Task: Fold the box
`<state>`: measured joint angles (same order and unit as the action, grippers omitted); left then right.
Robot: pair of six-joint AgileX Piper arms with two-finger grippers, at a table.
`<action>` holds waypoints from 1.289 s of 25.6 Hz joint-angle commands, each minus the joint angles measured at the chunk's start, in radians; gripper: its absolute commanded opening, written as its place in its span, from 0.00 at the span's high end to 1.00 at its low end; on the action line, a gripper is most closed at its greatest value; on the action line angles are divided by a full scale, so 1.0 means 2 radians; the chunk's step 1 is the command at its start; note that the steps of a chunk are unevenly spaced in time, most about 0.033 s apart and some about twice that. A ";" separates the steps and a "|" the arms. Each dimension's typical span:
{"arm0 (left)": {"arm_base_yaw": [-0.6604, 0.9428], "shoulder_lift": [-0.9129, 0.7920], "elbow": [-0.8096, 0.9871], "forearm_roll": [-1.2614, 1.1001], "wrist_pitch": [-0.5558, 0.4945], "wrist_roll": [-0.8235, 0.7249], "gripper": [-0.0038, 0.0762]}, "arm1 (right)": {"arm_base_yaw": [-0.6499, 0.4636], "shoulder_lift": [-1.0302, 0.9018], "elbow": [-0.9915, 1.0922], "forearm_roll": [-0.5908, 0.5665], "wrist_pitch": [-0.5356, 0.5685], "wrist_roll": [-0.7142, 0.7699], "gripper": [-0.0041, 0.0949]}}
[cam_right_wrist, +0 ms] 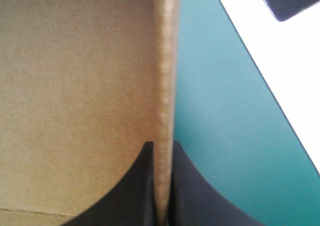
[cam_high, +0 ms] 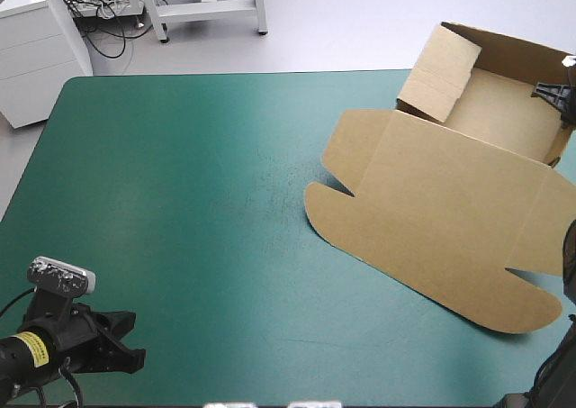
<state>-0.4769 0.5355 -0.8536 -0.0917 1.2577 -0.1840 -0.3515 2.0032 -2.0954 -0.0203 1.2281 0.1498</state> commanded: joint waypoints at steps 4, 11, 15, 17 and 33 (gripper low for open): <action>-0.002 0.004 -0.011 -0.009 0.021 -0.003 0.99 | -0.031 -0.022 -0.017 -0.027 0.007 -0.020 0.89; -0.002 0.004 -0.011 -0.009 0.021 -0.003 0.99 | -0.032 -0.022 -0.017 -0.040 0.006 -0.025 0.27; -0.002 0.004 -0.011 -0.009 0.021 -0.003 0.99 | -0.032 -0.022 -0.018 -0.042 0.009 -0.025 0.18; -0.002 0.004 -0.011 -0.009 0.021 -0.003 0.99 | -0.032 -0.025 -0.018 -0.037 0.009 -0.025 0.18; -0.002 0.004 -0.011 0.005 0.013 0.006 0.99 | -0.019 -0.076 -0.018 0.094 0.009 -0.048 0.97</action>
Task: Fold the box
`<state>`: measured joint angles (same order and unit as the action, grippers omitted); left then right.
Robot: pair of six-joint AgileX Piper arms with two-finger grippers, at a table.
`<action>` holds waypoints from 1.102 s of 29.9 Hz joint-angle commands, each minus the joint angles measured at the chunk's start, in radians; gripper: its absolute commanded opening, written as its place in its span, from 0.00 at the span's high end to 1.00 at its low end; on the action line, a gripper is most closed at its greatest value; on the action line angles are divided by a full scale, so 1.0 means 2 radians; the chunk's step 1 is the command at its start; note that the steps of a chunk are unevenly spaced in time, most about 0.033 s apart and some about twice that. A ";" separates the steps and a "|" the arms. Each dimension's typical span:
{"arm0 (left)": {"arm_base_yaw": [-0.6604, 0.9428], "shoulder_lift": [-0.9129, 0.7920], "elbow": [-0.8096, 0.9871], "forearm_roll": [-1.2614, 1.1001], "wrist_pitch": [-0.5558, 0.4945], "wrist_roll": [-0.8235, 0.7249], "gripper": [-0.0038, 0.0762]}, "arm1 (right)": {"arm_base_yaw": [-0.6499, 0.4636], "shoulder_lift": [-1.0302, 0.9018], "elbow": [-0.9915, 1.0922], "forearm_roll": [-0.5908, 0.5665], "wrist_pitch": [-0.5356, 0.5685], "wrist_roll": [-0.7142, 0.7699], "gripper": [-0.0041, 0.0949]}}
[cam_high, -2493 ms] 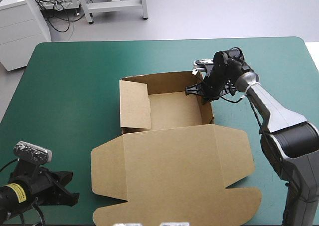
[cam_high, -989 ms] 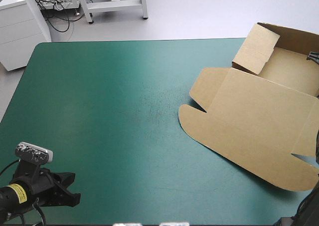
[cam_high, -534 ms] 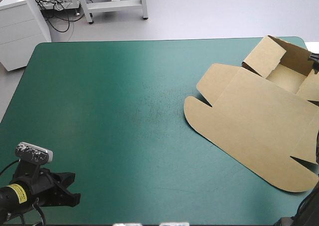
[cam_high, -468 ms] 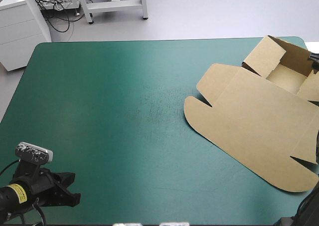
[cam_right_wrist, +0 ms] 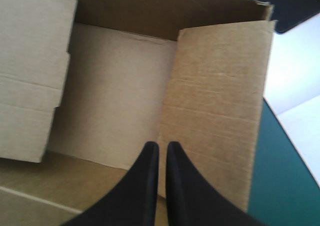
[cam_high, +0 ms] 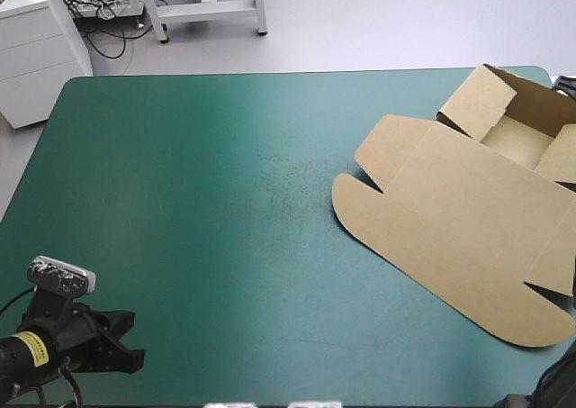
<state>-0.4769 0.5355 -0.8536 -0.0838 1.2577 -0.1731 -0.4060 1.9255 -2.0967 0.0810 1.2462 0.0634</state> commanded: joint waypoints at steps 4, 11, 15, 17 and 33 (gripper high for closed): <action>-0.002 0.004 -0.011 0.012 -0.003 0.001 0.99 | 0.046 -0.051 -0.017 0.055 0.000 -0.007 0.97; -0.002 0.004 -0.011 0.025 -0.008 0.001 0.99 | 0.151 -0.088 0.018 0.041 0.000 -0.047 0.97; -0.002 0.004 -0.011 0.028 -0.020 0.001 0.99 | 0.204 -0.132 0.085 0.039 0.000 -0.049 0.97; -0.002 0.004 -0.011 0.031 -0.027 0.001 0.99 | 0.222 -0.161 0.125 0.032 0.000 -0.054 0.97; -0.002 0.004 -0.011 0.057 -0.038 0.011 0.99 | 0.251 -0.477 0.488 0.026 -0.047 -0.093 0.97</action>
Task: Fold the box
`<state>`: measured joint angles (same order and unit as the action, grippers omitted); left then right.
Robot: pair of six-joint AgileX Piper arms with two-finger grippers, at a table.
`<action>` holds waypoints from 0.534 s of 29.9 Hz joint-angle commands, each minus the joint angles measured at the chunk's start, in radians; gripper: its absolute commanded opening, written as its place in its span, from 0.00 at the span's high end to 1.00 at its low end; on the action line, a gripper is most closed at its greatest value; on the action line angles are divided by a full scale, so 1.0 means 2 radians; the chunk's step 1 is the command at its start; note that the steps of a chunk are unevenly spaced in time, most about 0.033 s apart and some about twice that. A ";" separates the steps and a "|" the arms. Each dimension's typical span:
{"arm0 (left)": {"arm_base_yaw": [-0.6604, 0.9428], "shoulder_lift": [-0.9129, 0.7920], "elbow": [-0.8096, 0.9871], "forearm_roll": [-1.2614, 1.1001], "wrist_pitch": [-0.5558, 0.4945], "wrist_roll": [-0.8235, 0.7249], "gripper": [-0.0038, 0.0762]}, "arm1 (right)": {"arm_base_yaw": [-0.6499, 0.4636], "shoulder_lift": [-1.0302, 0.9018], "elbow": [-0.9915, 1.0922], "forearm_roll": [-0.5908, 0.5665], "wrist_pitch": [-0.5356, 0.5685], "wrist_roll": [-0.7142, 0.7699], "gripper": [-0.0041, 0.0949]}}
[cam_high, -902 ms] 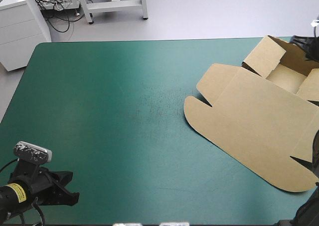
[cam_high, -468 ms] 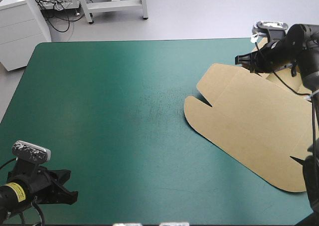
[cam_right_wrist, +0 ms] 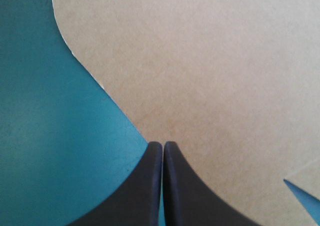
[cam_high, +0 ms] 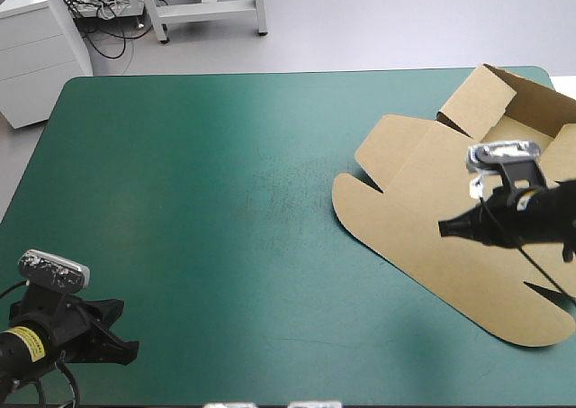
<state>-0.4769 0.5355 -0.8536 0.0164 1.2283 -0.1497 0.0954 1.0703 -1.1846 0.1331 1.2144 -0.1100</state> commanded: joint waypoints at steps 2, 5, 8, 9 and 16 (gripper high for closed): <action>-0.002 0.004 -0.010 0.013 -0.009 0.001 0.99 | 0.000 -0.091 0.075 0.001 -0.031 -0.007 0.97; -0.002 0.004 0.006 0.015 -0.005 0.011 0.99 | 0.000 -0.149 0.132 0.002 -0.031 -0.007 0.97; -0.002 0.004 0.032 -0.004 -0.016 0.013 0.99 | 0.000 -0.208 0.181 0.001 -0.042 -0.015 0.97; -0.002 0.004 0.041 -0.016 -0.025 0.019 0.99 | 0.000 -0.230 0.196 0.001 -0.050 -0.020 0.97; -0.002 0.004 0.102 -0.110 -0.082 0.116 0.99 | 0.000 -0.363 0.267 0.002 -0.093 -0.029 0.97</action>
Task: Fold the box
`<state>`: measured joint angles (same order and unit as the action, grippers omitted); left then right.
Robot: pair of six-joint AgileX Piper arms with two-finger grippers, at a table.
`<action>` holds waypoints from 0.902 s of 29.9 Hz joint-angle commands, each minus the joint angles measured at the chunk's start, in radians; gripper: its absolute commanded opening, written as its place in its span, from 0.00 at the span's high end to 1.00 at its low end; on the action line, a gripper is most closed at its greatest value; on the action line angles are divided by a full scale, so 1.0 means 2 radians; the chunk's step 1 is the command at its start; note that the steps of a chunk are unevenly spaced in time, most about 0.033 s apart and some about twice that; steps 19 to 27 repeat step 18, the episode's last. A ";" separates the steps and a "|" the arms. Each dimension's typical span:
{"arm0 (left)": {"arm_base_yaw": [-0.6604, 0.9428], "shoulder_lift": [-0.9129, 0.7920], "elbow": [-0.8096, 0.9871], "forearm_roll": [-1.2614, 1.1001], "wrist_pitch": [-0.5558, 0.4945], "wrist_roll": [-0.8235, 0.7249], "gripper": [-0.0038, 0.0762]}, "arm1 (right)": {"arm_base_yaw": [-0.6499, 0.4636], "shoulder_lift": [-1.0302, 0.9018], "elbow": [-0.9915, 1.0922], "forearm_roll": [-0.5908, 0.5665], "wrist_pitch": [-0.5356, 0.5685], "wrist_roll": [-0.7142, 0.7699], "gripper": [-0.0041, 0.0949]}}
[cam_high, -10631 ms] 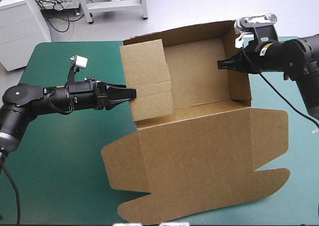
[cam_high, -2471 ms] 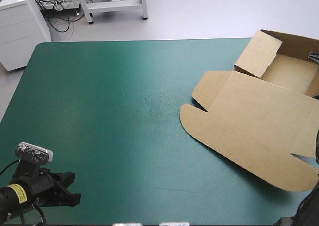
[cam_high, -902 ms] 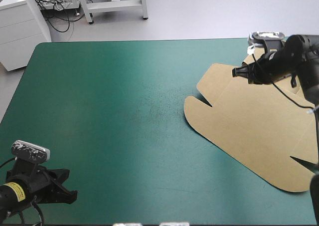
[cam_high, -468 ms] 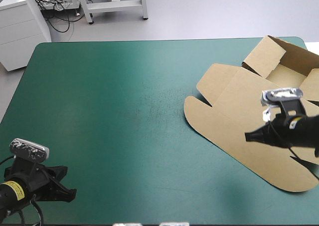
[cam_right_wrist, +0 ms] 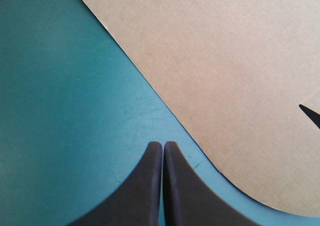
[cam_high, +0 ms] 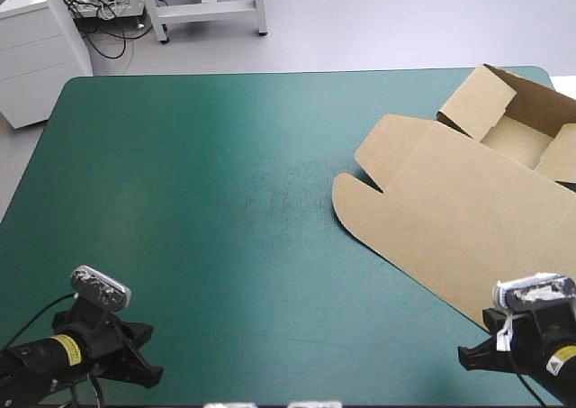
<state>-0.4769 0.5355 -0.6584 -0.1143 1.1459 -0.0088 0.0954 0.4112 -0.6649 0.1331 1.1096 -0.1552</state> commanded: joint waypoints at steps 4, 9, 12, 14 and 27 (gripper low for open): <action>-0.002 0.004 0.031 -0.076 -0.045 0.115 0.99 | 0.000 -0.079 0.039 0.002 -0.054 -0.007 0.97; -0.002 0.000 0.069 -0.076 -0.070 0.120 0.99 | 0.000 -0.096 0.071 0.002 -0.052 -0.007 0.97; -0.002 -0.013 0.072 -0.066 -0.080 0.105 0.99 | 0.000 -0.096 0.080 0.003 -0.053 -0.007 0.97; -0.002 -0.028 0.072 -0.058 -0.088 0.091 0.99 | 0.000 -0.096 0.082 0.003 -0.053 -0.007 0.97; -0.002 -0.073 0.072 -0.022 -0.100 0.040 0.99 | 0.000 -0.096 0.083 0.000 -0.051 -0.007 0.98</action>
